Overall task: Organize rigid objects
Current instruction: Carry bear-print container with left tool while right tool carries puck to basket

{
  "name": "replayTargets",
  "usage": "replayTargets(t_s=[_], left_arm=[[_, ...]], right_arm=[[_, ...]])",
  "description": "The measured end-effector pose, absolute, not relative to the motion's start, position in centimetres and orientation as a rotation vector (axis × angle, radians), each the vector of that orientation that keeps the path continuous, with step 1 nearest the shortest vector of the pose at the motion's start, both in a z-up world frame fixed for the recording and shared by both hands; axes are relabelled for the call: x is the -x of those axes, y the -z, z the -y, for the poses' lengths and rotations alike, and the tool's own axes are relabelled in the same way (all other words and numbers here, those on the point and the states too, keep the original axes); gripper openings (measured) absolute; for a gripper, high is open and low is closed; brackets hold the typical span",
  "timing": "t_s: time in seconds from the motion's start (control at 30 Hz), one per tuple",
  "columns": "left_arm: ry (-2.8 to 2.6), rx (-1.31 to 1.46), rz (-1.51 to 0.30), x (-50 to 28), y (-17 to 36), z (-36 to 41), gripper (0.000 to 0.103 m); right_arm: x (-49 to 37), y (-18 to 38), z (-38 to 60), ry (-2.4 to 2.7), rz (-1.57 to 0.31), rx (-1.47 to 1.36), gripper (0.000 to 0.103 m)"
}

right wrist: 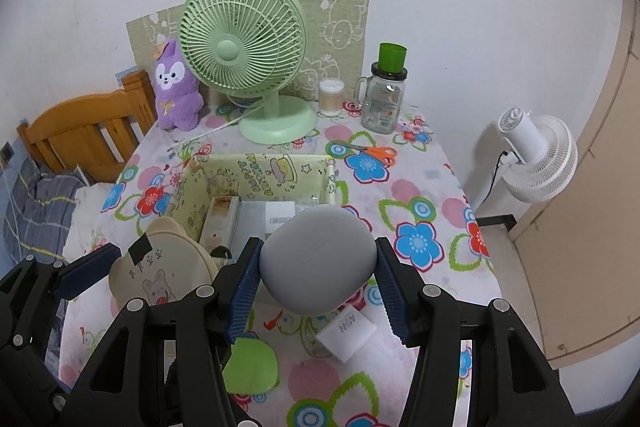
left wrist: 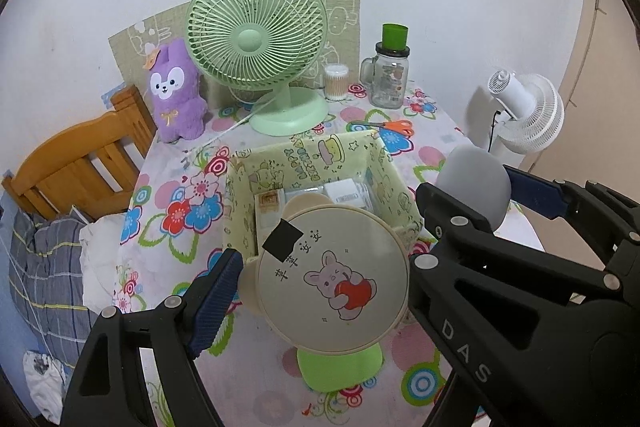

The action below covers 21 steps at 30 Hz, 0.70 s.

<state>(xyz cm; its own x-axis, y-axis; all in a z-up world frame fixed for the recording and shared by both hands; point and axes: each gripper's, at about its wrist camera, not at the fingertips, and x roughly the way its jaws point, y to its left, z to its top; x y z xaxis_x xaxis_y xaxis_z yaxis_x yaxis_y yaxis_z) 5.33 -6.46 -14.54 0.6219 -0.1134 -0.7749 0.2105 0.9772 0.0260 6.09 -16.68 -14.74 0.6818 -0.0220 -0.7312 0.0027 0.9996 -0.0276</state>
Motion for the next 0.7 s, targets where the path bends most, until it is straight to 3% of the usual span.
replayTargets(t_s=[0.7], left_arm=[[0.164, -0.118, -0.892, -11.6, 15.6, 6.7, 0.085]], right_arm=[[-13.1, 16.2, 16.8, -0.013, -0.861, 0.022, 0.058]])
